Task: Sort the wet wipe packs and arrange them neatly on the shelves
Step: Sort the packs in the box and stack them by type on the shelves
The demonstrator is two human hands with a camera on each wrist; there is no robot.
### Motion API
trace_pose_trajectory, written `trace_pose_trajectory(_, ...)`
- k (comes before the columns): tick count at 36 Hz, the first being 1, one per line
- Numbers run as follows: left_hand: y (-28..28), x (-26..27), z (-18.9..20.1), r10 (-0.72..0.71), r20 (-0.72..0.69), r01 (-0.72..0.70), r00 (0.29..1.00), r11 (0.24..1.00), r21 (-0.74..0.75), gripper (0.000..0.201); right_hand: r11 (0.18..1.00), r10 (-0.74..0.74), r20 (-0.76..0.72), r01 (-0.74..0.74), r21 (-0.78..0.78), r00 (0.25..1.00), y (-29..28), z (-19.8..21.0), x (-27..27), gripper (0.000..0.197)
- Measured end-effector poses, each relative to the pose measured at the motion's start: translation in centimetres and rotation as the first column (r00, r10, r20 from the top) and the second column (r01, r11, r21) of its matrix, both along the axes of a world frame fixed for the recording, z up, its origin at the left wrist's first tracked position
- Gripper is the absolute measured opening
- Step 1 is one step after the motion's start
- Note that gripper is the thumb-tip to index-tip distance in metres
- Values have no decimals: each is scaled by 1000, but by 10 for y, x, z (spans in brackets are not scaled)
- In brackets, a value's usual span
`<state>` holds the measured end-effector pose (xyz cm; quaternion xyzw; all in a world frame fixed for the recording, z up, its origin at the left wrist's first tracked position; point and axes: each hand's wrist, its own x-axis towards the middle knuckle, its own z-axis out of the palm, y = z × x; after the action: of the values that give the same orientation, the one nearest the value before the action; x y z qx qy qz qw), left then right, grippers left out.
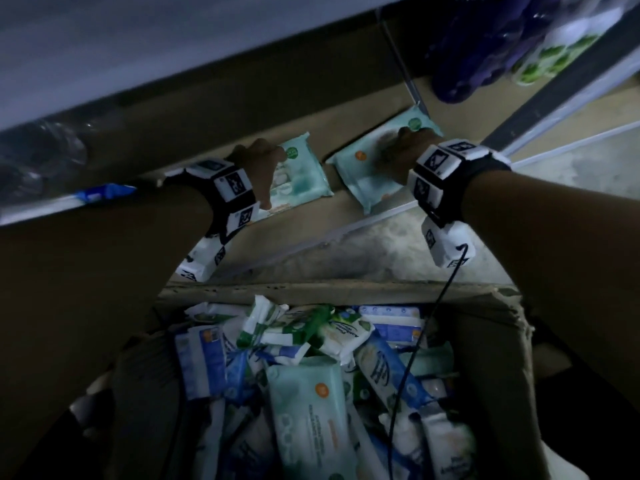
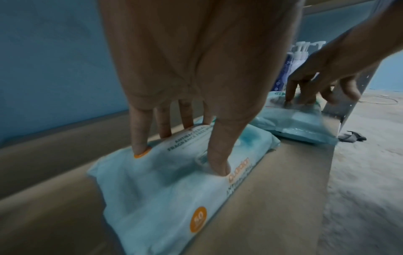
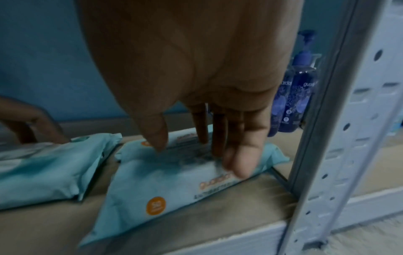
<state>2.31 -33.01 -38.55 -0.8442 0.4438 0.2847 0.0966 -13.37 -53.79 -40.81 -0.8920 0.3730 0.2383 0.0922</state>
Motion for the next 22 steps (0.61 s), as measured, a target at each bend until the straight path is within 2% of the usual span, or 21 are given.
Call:
trace_pose_trajectory(2,1,1,0,-6,0,6,1000,1000,-8,98,997,65,-7,-65,-50,998,-7,6,-6,65)
trace_pose_trajectory(6,1,-1,0,3,10,-3,1000,1000,-15,97,979,194,-134,-200,-35,972,-4,23,-17,96)
trace_pose_trajectory(9,1,-2,0,13,18,-13,1000,1000,-13,95,969,238,-105,-244,-43,966,-3,14,-19,97)
trace_pose_trajectory(13,0,-1,-2,9,11,-9,1000,1000,-23,94,973,219,-76,-224,-59,973,7,11,-8,97)
trace_pose_trajectory(16,0,-1,-3,6,14,-5,1000,999,-36,93,988,144,-89,-147,-34,986,9,11,4,91)
trace_pose_trajectory(22,0,-3,0,-3,20,4,1000,999,-45,88,991,120,-88,-124,-41,989,8,13,13,91)
